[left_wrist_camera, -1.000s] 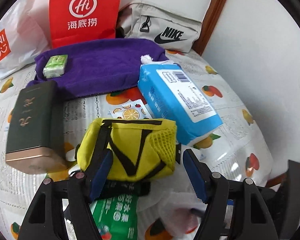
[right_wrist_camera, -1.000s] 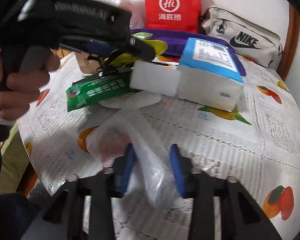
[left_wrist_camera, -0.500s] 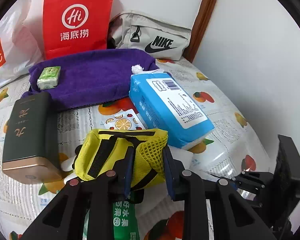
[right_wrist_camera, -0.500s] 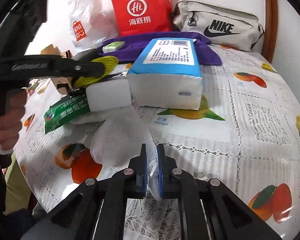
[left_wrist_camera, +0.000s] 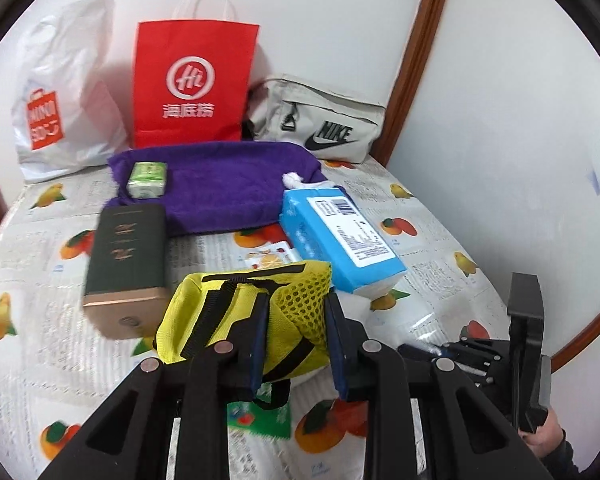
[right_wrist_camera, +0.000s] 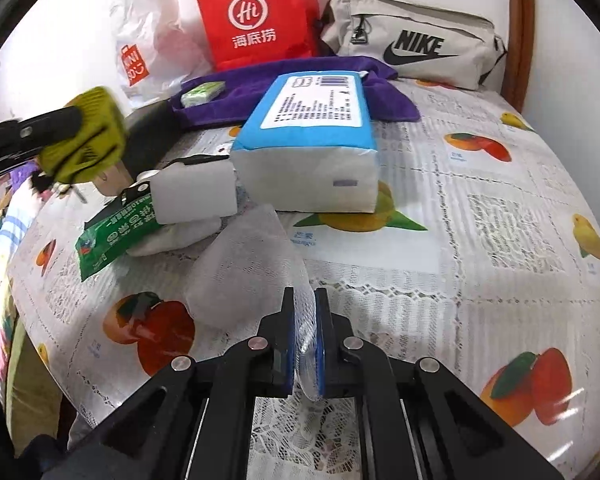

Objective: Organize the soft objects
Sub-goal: 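Carry the mesh bag and the yellow pouch over the purple towel with both tools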

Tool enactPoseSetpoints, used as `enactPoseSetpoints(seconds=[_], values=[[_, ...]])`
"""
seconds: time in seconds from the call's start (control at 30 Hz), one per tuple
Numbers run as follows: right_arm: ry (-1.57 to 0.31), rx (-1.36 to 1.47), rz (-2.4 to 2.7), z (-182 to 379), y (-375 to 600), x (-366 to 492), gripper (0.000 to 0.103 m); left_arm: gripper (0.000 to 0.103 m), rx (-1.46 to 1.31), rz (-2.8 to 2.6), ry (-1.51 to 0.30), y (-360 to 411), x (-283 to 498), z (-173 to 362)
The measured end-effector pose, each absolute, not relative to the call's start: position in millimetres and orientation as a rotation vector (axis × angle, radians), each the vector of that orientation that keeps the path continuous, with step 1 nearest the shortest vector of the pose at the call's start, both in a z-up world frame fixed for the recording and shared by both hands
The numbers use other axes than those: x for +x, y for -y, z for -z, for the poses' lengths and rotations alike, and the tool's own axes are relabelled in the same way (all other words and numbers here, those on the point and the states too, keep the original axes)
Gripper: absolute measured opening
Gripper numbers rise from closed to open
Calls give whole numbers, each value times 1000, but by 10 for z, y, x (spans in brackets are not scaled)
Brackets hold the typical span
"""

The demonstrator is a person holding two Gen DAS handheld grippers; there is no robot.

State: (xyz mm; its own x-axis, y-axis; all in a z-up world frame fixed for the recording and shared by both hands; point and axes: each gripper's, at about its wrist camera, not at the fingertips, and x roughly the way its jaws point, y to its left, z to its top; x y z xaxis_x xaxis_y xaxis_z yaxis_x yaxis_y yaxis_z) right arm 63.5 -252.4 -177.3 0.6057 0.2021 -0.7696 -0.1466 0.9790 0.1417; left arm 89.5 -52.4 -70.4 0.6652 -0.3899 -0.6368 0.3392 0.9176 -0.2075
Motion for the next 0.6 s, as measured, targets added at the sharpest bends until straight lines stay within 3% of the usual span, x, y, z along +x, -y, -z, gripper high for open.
enactPoseSetpoints(seconds=[0.6], values=[[-835,86,-182,1309,2619,523,5,25,-178,223,-734,-239,745,666]])
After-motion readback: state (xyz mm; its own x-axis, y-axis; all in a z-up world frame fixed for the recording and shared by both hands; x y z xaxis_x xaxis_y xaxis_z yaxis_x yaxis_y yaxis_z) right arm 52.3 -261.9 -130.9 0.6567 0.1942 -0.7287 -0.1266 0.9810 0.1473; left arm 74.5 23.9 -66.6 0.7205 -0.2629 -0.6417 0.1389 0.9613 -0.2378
